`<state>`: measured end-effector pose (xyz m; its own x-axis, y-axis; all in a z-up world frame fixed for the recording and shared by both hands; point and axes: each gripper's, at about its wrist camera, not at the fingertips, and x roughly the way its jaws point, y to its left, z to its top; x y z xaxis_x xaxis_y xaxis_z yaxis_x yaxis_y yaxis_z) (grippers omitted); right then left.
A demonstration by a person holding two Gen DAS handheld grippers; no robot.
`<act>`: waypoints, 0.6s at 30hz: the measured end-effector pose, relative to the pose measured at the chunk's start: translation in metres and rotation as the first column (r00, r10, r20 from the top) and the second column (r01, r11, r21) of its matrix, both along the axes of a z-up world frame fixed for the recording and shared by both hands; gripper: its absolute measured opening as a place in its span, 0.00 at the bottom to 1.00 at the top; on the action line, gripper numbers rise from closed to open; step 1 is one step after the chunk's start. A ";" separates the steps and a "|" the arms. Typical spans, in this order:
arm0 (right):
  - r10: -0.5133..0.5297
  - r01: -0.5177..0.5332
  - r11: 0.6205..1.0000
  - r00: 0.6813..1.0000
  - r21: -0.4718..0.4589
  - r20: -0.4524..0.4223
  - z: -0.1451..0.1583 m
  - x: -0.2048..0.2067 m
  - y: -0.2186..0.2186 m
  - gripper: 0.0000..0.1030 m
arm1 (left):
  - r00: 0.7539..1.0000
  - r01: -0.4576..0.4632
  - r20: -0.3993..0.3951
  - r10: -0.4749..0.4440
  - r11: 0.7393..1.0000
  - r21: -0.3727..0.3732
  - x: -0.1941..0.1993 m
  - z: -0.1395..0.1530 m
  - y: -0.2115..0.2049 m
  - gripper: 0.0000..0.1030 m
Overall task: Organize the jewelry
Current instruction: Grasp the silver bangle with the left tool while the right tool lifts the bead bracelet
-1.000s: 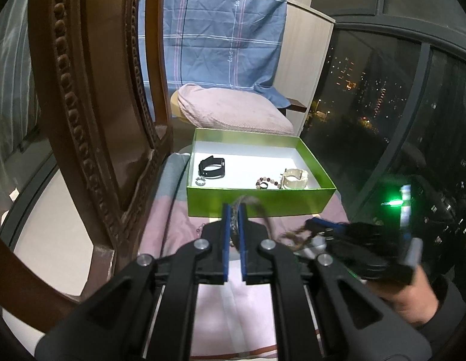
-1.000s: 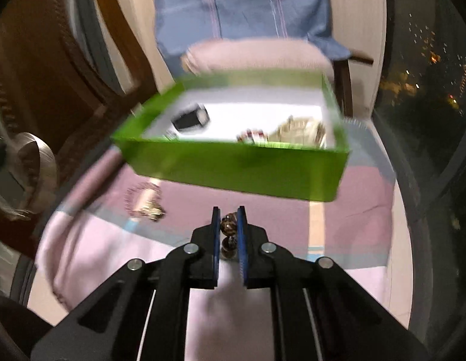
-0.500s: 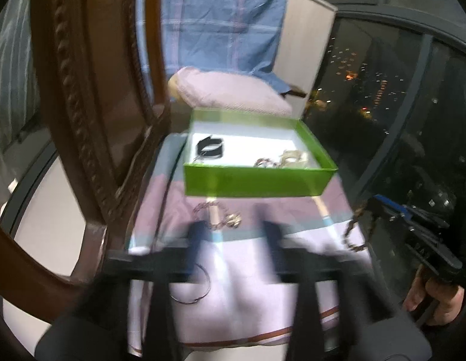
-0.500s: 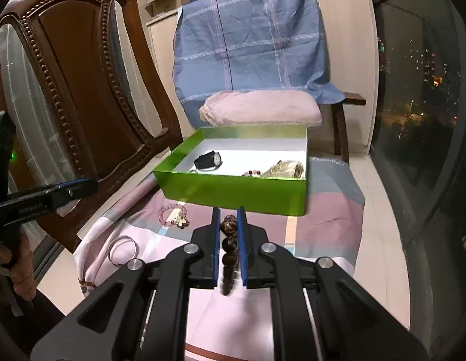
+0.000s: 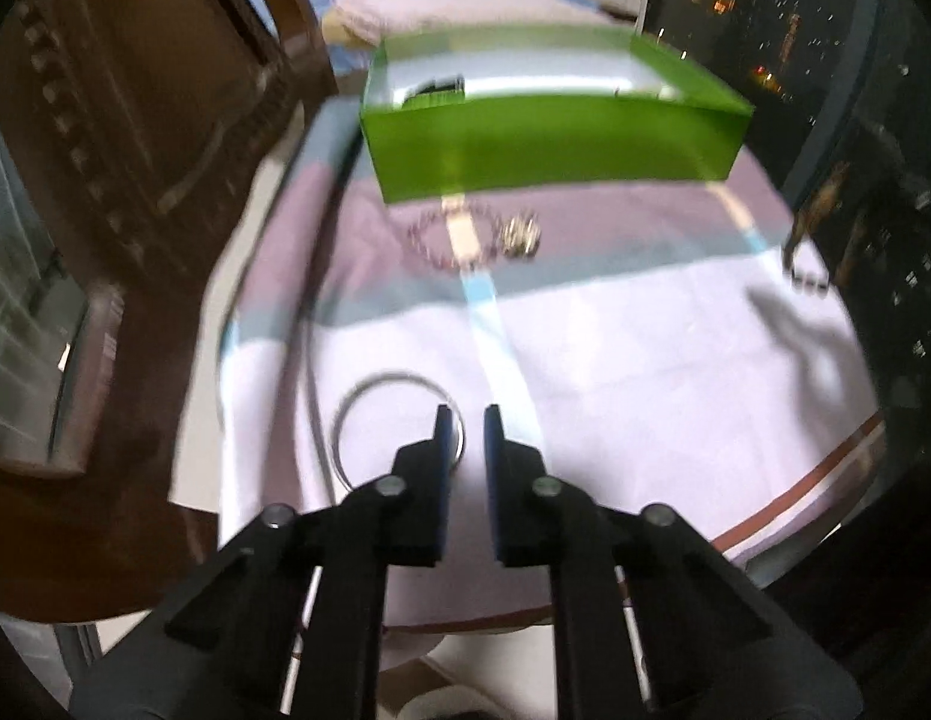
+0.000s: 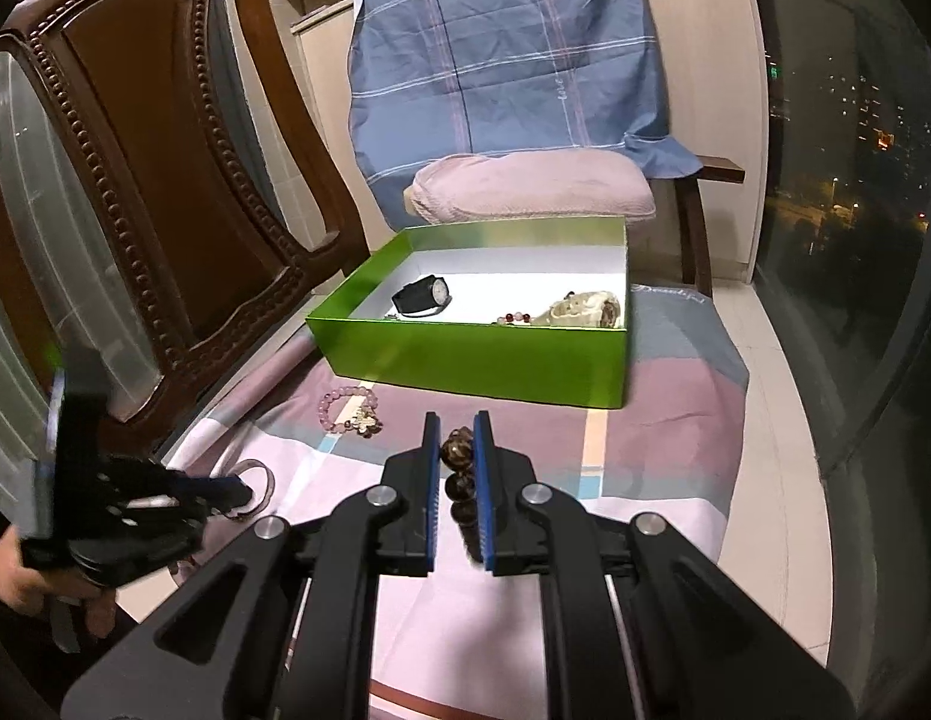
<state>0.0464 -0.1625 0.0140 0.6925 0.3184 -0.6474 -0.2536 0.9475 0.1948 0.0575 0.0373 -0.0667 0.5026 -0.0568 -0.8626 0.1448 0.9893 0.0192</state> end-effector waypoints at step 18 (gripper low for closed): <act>0.008 -0.008 1.000 1.000 0.007 0.010 0.003 -0.001 -0.001 0.11 | 0.972 -0.017 0.225 0.074 0.969 -0.245 -0.019 0.061 0.026 0.02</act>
